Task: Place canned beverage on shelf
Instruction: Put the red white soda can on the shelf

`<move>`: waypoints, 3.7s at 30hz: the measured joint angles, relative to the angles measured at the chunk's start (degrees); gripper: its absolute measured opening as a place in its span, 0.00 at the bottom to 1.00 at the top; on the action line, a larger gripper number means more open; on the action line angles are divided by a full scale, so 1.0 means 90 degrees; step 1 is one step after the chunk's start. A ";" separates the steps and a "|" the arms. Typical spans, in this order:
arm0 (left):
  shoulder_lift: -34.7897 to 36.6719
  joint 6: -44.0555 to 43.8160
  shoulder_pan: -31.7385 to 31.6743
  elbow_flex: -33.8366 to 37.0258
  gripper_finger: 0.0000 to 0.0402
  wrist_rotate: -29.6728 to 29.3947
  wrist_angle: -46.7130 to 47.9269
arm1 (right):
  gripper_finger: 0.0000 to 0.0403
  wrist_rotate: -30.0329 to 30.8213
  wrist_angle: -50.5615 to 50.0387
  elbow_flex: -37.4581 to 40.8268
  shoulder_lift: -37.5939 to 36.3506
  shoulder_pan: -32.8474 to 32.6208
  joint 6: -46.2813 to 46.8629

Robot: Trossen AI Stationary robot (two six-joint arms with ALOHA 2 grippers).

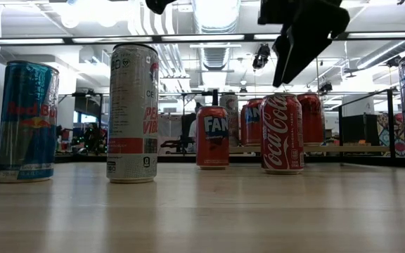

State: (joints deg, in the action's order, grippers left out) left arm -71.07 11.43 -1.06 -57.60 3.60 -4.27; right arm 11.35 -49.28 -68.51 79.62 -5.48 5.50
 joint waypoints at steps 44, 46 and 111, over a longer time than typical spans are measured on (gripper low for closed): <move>0.0000 0.0028 -0.0005 0.0049 0.47 0.0000 -0.0002 | 0.72 -0.0788 0.0912 0.0561 0.0487 0.0489 0.0051; 0.0000 0.0028 -0.0002 0.0049 0.47 0.0000 -0.0002 | 0.70 -0.0789 0.0907 0.0561 0.0485 0.0489 0.0054; -0.1122 0.0700 -0.0323 -0.0301 0.47 -0.0008 -0.1408 | 0.71 -0.0521 -0.3861 -0.2139 -0.2003 0.3736 -0.0450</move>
State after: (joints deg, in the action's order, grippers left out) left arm -81.17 17.74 -3.97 -60.31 3.53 -16.94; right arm 6.66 -84.03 -87.77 61.60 28.15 1.45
